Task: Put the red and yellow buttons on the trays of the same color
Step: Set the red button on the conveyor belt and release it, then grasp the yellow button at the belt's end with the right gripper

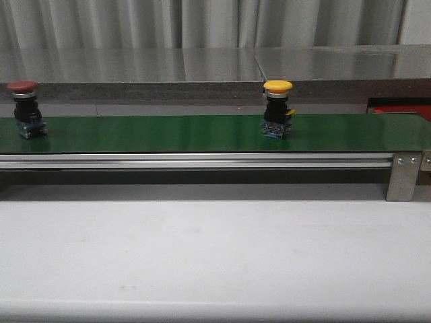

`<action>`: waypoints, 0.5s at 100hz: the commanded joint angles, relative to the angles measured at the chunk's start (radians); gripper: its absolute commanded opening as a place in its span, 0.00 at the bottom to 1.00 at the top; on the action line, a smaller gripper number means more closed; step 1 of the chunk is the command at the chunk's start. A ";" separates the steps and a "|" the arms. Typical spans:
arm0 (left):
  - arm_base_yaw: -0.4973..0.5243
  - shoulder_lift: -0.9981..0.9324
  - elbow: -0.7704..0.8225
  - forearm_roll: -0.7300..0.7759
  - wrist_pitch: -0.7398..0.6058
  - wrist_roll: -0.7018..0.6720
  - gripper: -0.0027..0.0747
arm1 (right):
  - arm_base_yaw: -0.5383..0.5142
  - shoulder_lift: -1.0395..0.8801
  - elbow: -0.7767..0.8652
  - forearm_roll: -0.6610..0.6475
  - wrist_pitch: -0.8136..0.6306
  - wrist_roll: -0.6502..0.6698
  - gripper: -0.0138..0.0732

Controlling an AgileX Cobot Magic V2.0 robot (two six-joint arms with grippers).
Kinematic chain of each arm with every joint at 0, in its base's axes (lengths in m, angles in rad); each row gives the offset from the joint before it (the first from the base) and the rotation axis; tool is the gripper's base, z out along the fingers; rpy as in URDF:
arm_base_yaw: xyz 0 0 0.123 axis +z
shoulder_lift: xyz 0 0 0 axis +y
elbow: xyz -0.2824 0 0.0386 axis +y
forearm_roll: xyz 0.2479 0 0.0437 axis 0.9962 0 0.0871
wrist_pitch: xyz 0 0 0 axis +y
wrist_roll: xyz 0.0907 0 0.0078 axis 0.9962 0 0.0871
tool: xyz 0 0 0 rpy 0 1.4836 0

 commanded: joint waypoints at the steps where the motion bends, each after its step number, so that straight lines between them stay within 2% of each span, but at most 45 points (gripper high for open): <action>1: -0.007 0.008 -0.025 -0.015 -0.064 0.000 0.01 | 0.002 0.018 -0.040 0.007 -0.052 -0.006 0.70; 5: -0.007 0.008 -0.025 -0.015 -0.064 0.000 0.01 | 0.002 0.027 -0.040 0.007 -0.055 -0.010 0.82; 8: -0.007 0.008 -0.025 -0.015 -0.064 0.000 0.01 | 0.002 0.036 -0.043 0.007 -0.058 -0.022 0.88; 22: -0.007 0.008 -0.025 -0.015 -0.064 0.000 0.01 | 0.002 0.085 -0.062 0.037 -0.066 -0.110 0.82; 50: -0.007 0.008 -0.025 -0.015 -0.064 0.000 0.01 | 0.002 0.287 -0.192 0.263 0.012 -0.392 0.82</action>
